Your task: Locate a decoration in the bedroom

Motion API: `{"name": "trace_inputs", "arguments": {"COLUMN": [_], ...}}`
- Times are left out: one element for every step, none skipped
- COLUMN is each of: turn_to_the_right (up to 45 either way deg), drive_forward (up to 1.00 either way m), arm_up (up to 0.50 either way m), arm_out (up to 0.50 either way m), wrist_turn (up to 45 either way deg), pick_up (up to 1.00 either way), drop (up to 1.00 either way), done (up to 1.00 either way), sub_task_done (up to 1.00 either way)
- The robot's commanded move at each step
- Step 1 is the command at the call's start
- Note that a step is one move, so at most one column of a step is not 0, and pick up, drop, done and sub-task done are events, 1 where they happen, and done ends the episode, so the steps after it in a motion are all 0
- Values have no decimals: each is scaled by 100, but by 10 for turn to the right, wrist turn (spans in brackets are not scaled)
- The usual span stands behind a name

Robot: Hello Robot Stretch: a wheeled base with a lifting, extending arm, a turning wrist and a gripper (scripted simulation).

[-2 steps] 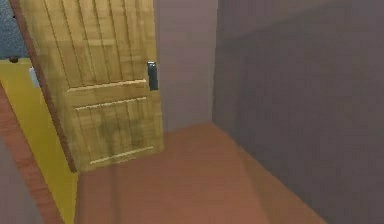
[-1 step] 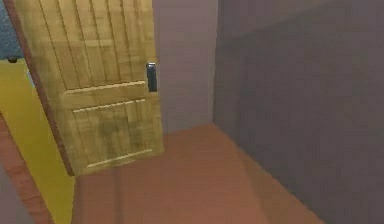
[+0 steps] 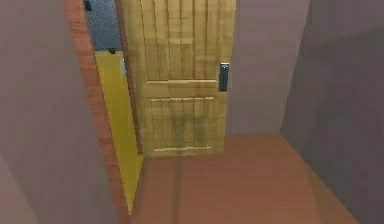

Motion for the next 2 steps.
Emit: {"name": "trace_inputs", "arguments": {"turn_to_the_right": [0,-180], "drive_forward": [100,0], "arm_up": [0,0], "arm_out": [0,0], "wrist_turn": [0,0], "pick_up": [0,0], "drop": [0,0], "done": [0,0], "sub_task_done": [0,0]}}
